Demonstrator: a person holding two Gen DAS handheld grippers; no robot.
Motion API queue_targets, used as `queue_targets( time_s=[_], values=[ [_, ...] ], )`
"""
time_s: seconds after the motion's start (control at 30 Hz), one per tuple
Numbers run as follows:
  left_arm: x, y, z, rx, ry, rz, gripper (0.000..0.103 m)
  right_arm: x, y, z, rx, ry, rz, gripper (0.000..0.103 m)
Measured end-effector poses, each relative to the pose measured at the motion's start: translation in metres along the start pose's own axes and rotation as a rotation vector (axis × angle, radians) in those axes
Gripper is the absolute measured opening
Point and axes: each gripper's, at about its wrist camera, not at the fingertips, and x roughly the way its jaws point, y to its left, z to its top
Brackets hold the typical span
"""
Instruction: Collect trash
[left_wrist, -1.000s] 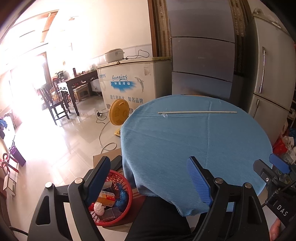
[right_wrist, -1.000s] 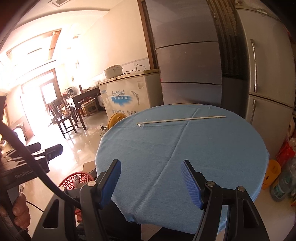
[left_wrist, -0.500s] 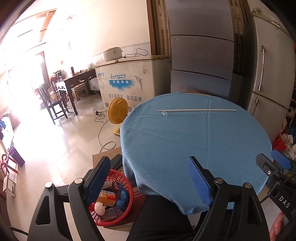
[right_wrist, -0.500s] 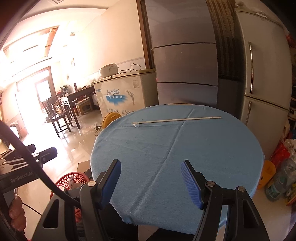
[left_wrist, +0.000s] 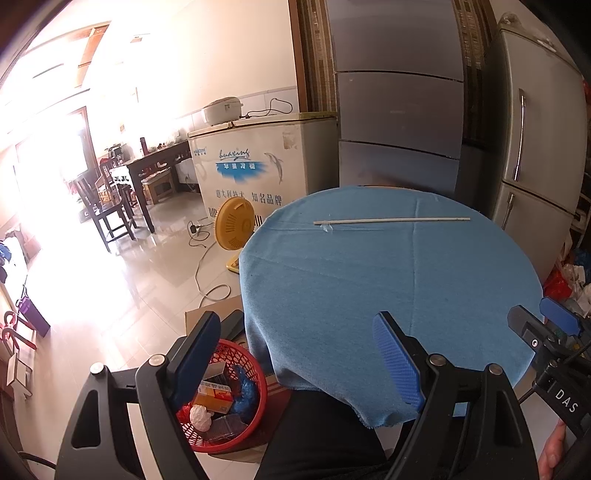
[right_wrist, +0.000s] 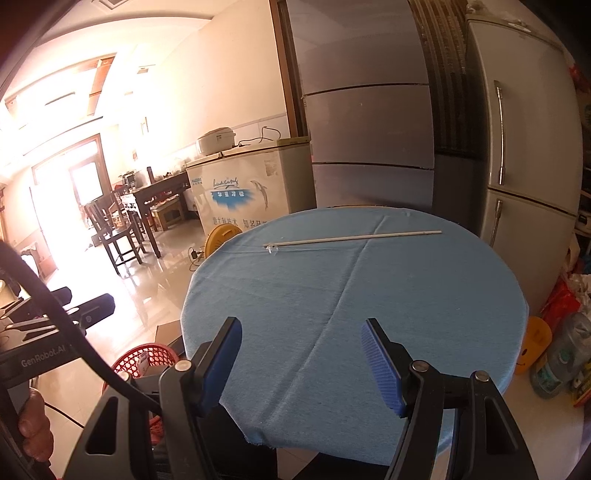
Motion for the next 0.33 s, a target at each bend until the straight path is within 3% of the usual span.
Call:
queue_targets(
  time_s=[0.23, 0.33],
  values=[
    [0.01, -0.002, 0.009, 0.015, 0.0, -0.048, 0.085, 0.009, -0.002, 0.0, -0.001, 0.01, 0.012, 0.071],
    [0.04, -0.014, 0.018, 0.046, 0.012, -0.104, 0.085, 0.024, -0.006, 0.003, -0.013, 0.019, -0.006, 0.071]
  ],
)
